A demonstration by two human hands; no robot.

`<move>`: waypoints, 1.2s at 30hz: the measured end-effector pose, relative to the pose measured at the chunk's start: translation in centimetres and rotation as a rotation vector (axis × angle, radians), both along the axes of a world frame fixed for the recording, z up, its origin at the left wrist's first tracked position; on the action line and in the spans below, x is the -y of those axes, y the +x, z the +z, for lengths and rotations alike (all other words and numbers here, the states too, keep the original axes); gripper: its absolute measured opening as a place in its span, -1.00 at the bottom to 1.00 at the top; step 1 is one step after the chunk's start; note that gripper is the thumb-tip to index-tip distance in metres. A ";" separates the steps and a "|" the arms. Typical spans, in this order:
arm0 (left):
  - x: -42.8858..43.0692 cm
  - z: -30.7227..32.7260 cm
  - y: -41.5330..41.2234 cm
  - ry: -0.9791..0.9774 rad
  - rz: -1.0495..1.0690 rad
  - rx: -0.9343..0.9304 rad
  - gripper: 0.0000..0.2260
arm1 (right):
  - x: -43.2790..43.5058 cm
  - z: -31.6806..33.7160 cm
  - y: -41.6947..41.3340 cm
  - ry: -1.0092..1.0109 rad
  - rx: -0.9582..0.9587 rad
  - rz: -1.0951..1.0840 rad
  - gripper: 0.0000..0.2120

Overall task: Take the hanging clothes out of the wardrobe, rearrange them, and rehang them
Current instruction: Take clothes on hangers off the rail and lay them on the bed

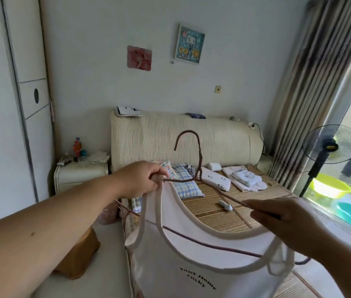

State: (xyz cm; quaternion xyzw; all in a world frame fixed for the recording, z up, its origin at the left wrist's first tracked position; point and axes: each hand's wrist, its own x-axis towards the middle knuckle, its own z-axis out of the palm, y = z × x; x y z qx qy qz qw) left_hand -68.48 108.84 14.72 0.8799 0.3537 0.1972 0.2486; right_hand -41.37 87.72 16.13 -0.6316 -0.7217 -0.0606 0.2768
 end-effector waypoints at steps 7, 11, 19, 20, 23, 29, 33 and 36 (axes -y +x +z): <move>0.1 -0.1 0.5 0.196 -0.049 -0.126 -0.80 | 0.5 -1.2 0.4 -0.045 -0.095 -0.033 -0.78; 0.1 -0.7 1.2 0.054 -0.137 0.090 -0.89 | 0.7 -1.8 2.3 -0.091 -0.327 -0.113 -0.78; -0.4 -1.8 1.9 0.064 -0.191 0.165 -0.84 | 2.6 -3.6 4.5 -0.260 -0.214 -0.320 -0.85; -0.5 -1.9 2.2 0.056 -0.202 0.170 -0.80 | 2.4 -3.6 4.1 -0.240 -0.199 -0.334 -0.87; -0.2 -2.4 3.5 0.022 -0.268 0.147 -0.77 | 2.1 -3.7 2.7 -0.185 -0.209 -0.333 -0.85; 0.3 -4.0 6.0 0.155 -0.334 0.090 -0.89 | 3.8 -4.5 1.2 -0.113 -0.355 -0.417 -0.77; -0.8 -4.7 6.5 0.251 -0.326 0.055 -0.73 | 6.4 -5.1 0.8 -0.027 -0.395 -0.496 -0.68; -0.4 -4.9 7.0 0.117 -0.417 0.024 -0.71 | 8.4 -5.4 0.2 -0.004 -0.370 -0.572 -0.72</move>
